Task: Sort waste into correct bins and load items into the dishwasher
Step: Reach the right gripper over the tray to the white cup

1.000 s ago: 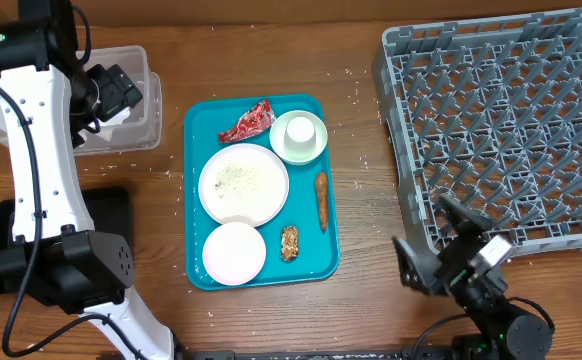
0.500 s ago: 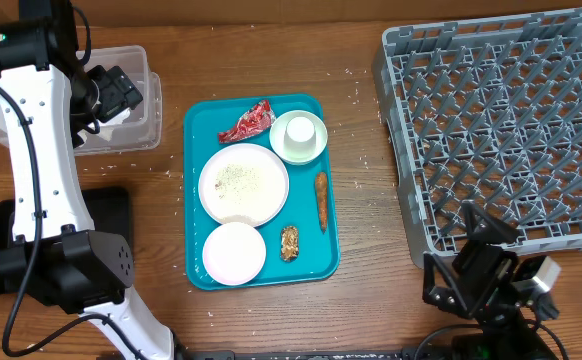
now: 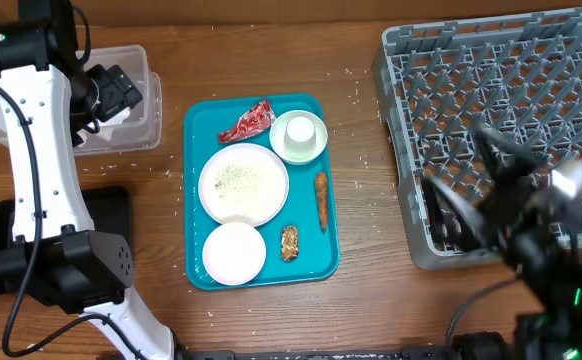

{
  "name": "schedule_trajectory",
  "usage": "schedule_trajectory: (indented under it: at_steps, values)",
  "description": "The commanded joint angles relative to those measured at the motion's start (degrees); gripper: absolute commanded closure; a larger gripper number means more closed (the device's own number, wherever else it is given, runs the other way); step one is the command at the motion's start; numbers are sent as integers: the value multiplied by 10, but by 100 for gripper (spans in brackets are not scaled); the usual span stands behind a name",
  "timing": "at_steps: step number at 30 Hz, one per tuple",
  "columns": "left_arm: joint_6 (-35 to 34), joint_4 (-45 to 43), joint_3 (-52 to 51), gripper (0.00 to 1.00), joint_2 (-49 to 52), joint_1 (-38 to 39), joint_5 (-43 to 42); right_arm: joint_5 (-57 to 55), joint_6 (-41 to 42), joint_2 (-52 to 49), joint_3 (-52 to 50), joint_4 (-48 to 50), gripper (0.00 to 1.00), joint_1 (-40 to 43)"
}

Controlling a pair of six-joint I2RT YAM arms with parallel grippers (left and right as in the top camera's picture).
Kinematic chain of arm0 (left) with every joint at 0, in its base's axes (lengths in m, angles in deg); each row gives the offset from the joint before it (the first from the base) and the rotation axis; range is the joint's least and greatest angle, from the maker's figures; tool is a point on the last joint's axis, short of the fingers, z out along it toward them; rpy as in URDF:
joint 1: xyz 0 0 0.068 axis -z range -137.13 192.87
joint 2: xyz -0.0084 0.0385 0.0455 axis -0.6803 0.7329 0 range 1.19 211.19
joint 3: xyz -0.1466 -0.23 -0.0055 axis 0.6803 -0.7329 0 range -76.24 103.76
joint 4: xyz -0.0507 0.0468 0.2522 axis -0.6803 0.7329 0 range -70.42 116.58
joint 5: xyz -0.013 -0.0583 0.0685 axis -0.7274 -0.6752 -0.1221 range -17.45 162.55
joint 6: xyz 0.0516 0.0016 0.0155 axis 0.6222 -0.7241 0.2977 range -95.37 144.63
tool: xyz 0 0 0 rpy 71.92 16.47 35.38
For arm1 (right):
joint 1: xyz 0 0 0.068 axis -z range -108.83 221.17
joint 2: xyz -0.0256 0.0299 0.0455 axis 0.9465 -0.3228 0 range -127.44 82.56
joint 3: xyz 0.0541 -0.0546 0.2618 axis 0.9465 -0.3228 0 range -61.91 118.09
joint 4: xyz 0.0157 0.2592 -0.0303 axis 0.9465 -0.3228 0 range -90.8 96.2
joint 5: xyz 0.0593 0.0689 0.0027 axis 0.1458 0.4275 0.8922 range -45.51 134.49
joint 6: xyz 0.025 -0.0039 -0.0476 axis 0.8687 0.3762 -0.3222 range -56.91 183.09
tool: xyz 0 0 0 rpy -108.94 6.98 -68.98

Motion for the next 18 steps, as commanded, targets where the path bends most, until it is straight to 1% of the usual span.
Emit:
schedule_trajectory:
  at_steps: [1,6,9,14,18]
  values:
    - [11,0,2,0,-2,0,7,39,-87,-122,153,-104,0,0]
    - [11,4,2,0,-2,0,7,33,-134,-305,375,-336,0,-25]
    - [11,4,2,0,-2,0,7,-14,-153,-424,504,-465,0,-63]
    - [11,7,2,0,-2,0,7,-100,-184,-583,634,-589,0,-140]
    - [11,11,2,0,-2,0,7,-90,-190,-667,655,-606,0,-179]
